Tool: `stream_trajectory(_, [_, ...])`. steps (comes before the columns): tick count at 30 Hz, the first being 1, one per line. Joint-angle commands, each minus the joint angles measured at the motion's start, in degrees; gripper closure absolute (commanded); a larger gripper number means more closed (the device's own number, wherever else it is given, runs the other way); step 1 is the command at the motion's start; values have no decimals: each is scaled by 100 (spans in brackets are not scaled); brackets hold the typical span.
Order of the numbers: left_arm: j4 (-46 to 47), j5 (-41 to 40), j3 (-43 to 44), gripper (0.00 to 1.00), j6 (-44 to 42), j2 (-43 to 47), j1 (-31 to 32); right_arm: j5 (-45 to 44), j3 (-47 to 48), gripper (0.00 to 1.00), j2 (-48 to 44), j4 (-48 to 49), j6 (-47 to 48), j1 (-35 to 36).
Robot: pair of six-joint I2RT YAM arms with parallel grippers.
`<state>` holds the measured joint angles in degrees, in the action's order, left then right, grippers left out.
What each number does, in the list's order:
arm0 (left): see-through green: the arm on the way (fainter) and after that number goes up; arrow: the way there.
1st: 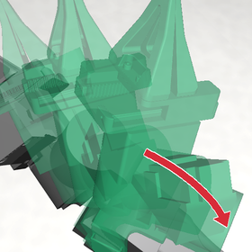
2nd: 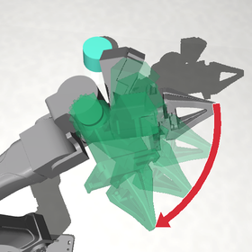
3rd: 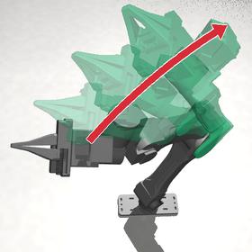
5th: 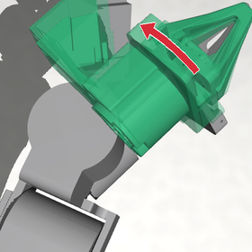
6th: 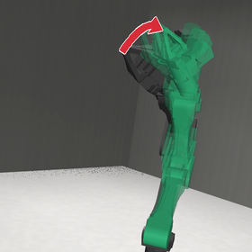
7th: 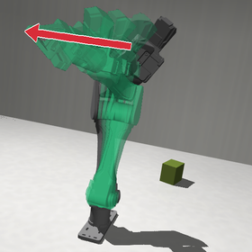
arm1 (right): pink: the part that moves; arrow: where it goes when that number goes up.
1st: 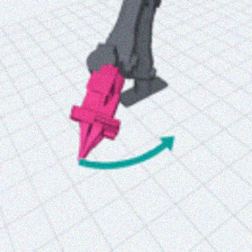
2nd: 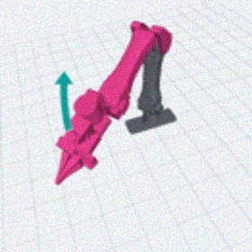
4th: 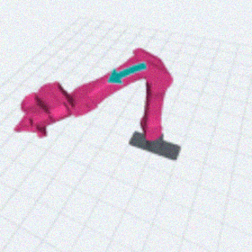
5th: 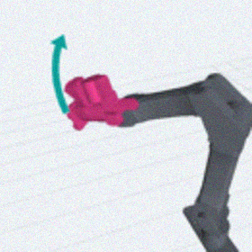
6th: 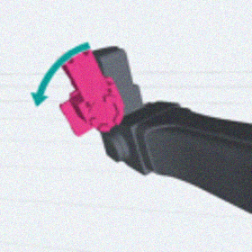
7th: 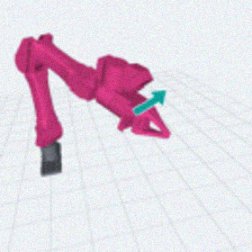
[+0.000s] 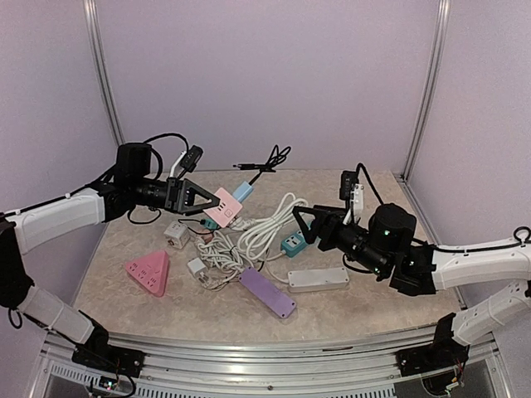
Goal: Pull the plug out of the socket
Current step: Remove the plug from the socket.
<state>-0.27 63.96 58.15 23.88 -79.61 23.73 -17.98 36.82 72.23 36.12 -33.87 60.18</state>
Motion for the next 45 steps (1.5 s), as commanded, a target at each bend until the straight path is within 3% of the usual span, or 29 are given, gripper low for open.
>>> stream_trajectory(1, [-373,135,546,100,-365,-104,-36,-527,-22,25,-817,-1026,862,-15])
stream_trajectory(5, [-631,131,660,100,-459,-233,-17,-420,146,21,-1334,-1869,1597,-23])
stream_trajectory(10, [-647,220,685,100,-437,-337,33,315,594,21,-1252,-2492,2187,4])
stream_trajectory(20, [-747,353,759,100,-402,-539,114,-6,1653,23,239,-2862,3585,670])
stream_trajectory(33, [-863,316,791,100,-460,-571,241,-79,2645,24,1607,-2877,4081,776])
stream_trajectory(45, [-905,266,794,100,-498,-554,264,120,2920,26,1979,-3119,4022,851])
